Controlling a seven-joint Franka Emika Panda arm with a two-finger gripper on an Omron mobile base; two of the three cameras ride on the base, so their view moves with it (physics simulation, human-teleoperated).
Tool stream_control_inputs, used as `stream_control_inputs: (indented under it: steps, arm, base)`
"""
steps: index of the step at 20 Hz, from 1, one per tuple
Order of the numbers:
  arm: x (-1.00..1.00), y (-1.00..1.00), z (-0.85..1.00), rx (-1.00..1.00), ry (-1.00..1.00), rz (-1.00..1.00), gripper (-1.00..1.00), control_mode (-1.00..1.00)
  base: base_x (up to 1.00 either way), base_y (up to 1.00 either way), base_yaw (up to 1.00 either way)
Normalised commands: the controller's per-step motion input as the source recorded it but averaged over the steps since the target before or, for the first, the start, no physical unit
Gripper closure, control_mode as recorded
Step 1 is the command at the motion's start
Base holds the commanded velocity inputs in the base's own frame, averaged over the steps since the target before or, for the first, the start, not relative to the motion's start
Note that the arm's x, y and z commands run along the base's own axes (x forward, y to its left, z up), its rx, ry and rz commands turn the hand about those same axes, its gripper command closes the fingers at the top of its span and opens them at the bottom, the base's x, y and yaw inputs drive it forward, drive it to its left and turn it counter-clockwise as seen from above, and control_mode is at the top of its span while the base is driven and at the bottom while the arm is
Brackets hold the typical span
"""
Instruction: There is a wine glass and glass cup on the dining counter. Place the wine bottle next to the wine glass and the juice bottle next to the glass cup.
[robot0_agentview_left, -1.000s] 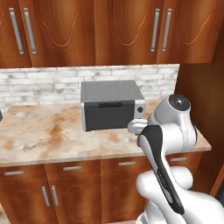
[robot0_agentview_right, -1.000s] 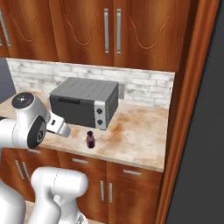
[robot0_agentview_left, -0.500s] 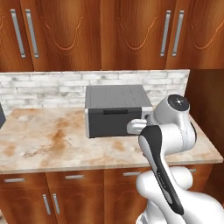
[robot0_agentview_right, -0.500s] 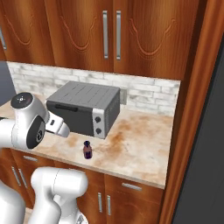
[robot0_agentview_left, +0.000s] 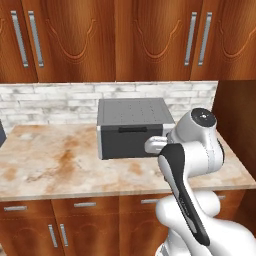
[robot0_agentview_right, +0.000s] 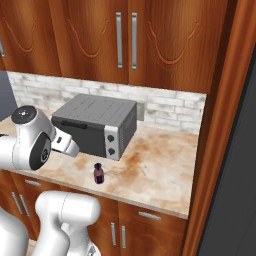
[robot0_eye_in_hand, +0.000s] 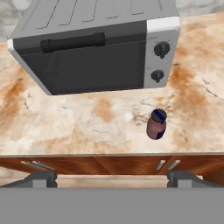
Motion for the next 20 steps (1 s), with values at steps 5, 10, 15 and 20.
stream_control_inputs:
  steps: [5,10,15,20]
  arm:
    - [0.0,0.0,0.0,0.0,0.0,0.0,-1.0,1.0]
    - [0.0,0.0,0.0,0.0,0.0,0.0,-1.0,1.0]
    - [0.0,0.0,0.0,0.0,0.0,0.0,-1.0,1.0]
    - [-0.06,-0.01,0.1,0.03,0.02,0.0,-1.0,-1.0]
  base:
    - [0.0,0.0,0.0]
    - [0.0,0.0,0.0]
    - [0.0,0.0,0.0]
    - [0.0,0.0,0.0]
